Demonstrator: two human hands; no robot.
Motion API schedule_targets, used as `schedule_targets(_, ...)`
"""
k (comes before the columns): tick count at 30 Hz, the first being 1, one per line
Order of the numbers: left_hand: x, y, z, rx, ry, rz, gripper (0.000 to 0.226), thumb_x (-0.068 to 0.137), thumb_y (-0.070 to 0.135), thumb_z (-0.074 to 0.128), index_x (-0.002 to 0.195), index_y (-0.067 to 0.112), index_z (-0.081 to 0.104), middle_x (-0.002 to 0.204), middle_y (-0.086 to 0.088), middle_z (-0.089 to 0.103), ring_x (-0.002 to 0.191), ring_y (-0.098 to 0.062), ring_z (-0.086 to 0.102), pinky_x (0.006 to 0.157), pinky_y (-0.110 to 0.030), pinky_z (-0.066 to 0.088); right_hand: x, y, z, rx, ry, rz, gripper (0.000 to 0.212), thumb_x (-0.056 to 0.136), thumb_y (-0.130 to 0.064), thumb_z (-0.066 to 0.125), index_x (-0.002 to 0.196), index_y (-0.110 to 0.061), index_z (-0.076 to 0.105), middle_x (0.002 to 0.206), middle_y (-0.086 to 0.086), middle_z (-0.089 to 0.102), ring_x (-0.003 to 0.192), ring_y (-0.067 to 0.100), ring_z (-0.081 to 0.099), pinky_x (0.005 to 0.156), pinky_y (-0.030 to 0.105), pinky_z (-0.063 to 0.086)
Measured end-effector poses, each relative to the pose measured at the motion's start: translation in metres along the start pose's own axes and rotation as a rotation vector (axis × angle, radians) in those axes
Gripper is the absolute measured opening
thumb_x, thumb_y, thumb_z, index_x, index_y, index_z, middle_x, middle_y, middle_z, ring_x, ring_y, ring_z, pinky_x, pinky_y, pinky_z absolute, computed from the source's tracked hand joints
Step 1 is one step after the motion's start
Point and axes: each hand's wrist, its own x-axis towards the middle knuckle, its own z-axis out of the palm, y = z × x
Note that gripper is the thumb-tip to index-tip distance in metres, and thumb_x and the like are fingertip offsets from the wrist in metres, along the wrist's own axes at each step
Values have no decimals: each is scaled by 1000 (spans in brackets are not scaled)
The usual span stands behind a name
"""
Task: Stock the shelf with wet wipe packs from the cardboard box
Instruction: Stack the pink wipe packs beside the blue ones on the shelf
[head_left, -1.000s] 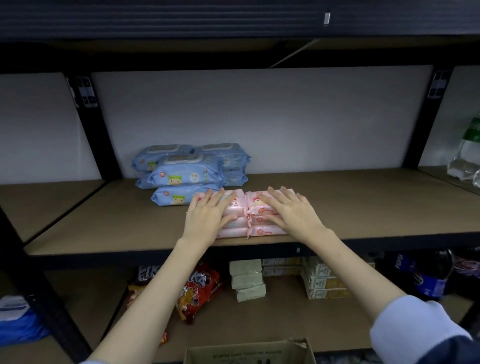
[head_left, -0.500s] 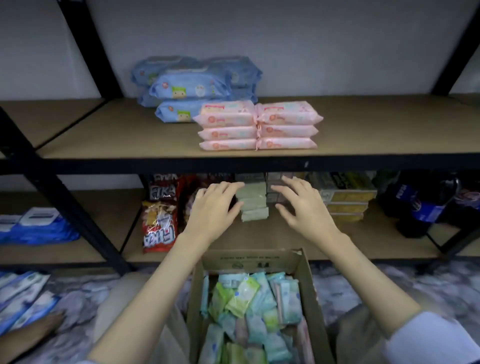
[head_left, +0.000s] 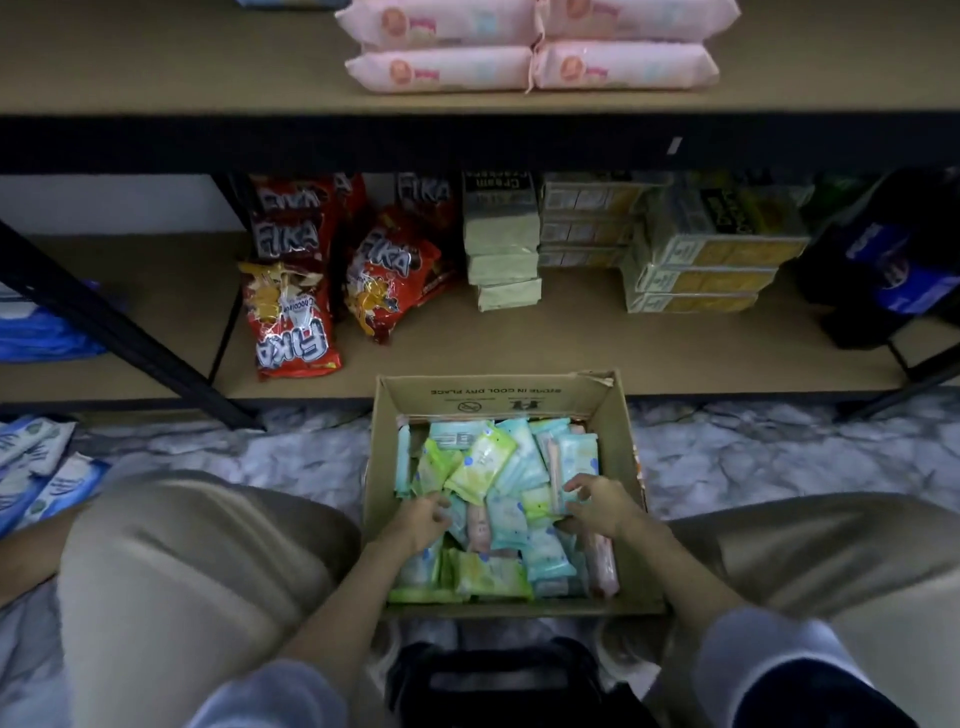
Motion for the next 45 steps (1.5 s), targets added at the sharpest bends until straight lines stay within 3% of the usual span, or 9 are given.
schedule_targets(6, 37, -9, 44, -189, -68, -47, 30, 93, 15, 52, 121, 5, 54, 101, -15, 64, 78, -16, 53, 65, -25, 39, 36, 36, 55, 25, 8, 200, 41, 88, -36, 54, 120, -10, 54, 123, 17, 54, 103, 34, 58, 83, 37, 52)
schedule_targets(11, 65, -13, 74, -340, -72, -72, 42, 93, 13, 52, 133, 3, 45, 133, -14, 53, 117, -27, 53, 92, -33, 48, 41, 56, 89, 129, 164, 234, 38, 87, -22, 51, 123, -9, 54, 129, 16, 49, 114, 34, 53, 90, 32, 43)
schedule_targets(19, 92, -18, 92, -469, 53, -160, 32, 85, 5, 61, 117, 5, 57, 117, -16, 61, 107, -32, 57, 85, -42, 51, 39, 49, 101, 970, 277, 610, 51, 85, -7, 64, 130, 4, 44, 126, 21, 54, 119, 38, 50, 93, 33, 46)
schedule_targets(21, 89, -10, 91, -515, 59, -186, 32, 84, 0, 61, 115, 5, 57, 108, -13, 60, 100, -29, 57, 72, -29, 49, 39, 53, 99, 896, 176, 564, 41, 90, -4, 56, 128, 8, 48, 125, 18, 54, 120, 34, 50, 77, 15, 47)
schedule_targets(24, 86, -3, 91, -559, 52, -174, 31, 81, -4, 62, 109, 8, 56, 99, -11, 56, 89, -22, 53, 48, -13, 43, 39, 58, 102, 632, 77, 455, 36, 91, 0, 52, 127, 2, 53, 133, 23, 48, 123, 35, 47, 99, 28, 42)
schedule_targets(30, 89, -4, 96, -586, 93, -174, 42, 69, -6, 74, 97, 16, 54, 102, -10, 59, 96, -27, 57, 63, -25, 46, 44, 61, 107, 558, 79, 375, 63, 82, -4, 61, 139, -10, 36, 139, 20, 39, 130, 35, 39, 102, 34, 36)
schedule_targets(35, 92, -9, 93, -675, 28, -145, 59, 71, -11, 70, 123, 11, 52, 125, -16, 52, 116, -34, 50, 73, -30, 47, 51, 70, 117, 667, 7, 413, 104, 68, -8, 78, 146, -29, 12, 141, 12, 42, 132, 32, 39, 106, 44, 38)
schedule_targets(39, 90, -18, 89, -661, 28, -132, 55, 70, -15, 68, 112, 18, 52, 123, -15, 52, 115, -32, 50, 69, -25, 44, 51, 66, 115, 737, 2, 421, 91, 67, 4, 76, 141, -23, 32, 135, 9, 49, 125, 26, 46, 100, 37, 43)
schedule_targets(45, 78, -26, 78, -702, 104, -149, 55, 71, -11, 68, 116, 18, 56, 117, -9, 51, 103, -19, 49, 72, -27, 43, 39, 51, 96, 477, 66, 360, 85, 66, -29, 81, 138, -28, 36, 121, 17, 48, 117, 35, 47, 94, 36, 42)
